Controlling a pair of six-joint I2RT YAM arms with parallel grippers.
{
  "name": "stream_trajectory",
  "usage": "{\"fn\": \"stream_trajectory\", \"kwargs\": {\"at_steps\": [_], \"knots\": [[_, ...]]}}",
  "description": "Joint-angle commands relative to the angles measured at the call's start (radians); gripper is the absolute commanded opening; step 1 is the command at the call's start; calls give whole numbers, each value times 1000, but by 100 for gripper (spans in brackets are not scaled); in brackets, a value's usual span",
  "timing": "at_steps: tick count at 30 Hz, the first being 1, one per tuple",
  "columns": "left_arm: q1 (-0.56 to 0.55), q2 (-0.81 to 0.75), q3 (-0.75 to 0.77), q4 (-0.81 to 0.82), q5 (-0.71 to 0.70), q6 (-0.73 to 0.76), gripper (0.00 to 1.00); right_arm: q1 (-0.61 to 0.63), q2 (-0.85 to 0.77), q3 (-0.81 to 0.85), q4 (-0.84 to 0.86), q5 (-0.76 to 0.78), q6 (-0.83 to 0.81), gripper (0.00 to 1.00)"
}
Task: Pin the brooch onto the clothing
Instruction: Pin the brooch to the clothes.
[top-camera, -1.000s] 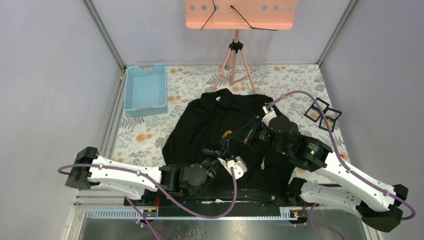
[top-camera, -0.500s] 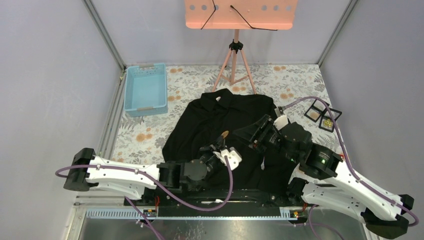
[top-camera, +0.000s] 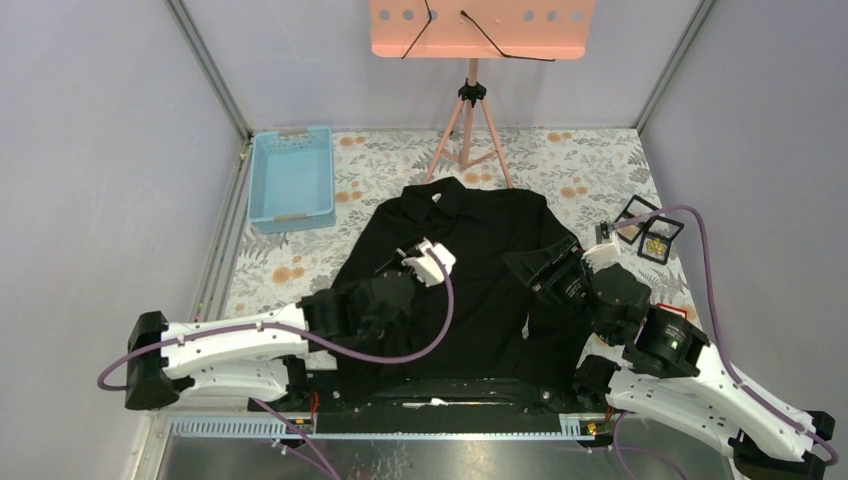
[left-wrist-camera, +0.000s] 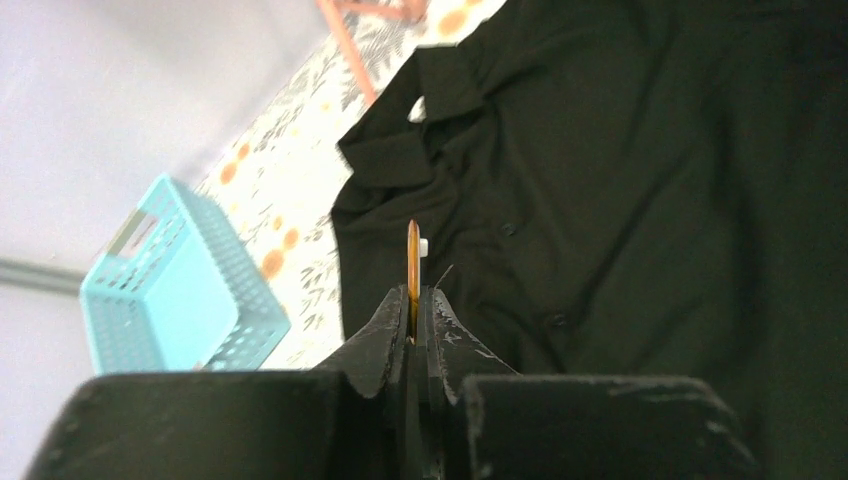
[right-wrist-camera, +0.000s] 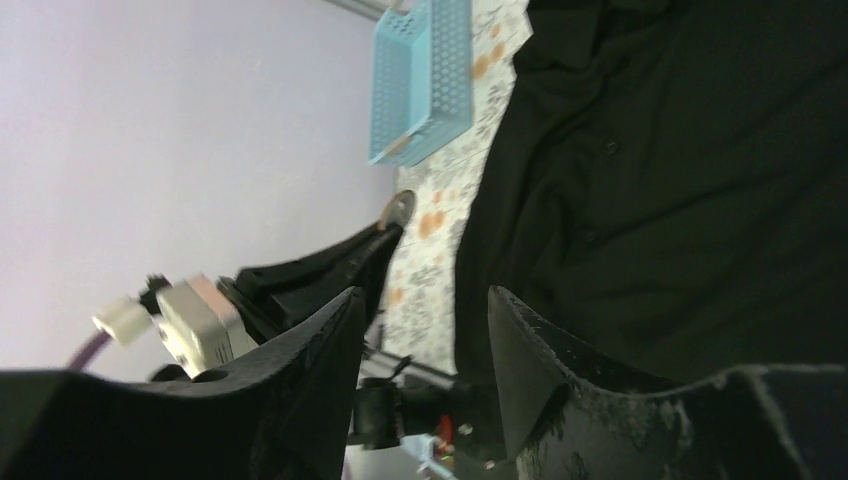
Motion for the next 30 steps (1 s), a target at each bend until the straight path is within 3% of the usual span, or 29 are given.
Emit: {"fn": "stream_trajectory", "kwargs": {"at_steps": [1, 6, 11, 15, 21, 30], "knots": [[138, 45, 82, -170, 73, 44, 0, 2, 9, -18, -26, 124, -210, 57], [253, 38, -42, 14, 79, 152, 0, 2, -13, -66, -13, 147, -288, 59], [319, 142, 52, -43, 243, 75, 0, 2, -55, -130, 32, 176, -391, 67], [338, 293, 124, -38, 229, 92, 0, 1, -23, -134, 23, 206, -471, 70], [435, 407, 116, 65, 270, 175, 0, 1, 58, -135, -5, 161, -434, 72], [501, 453, 81, 110, 329, 287, 0, 1, -52, -198, 16, 164, -422, 72]]}}
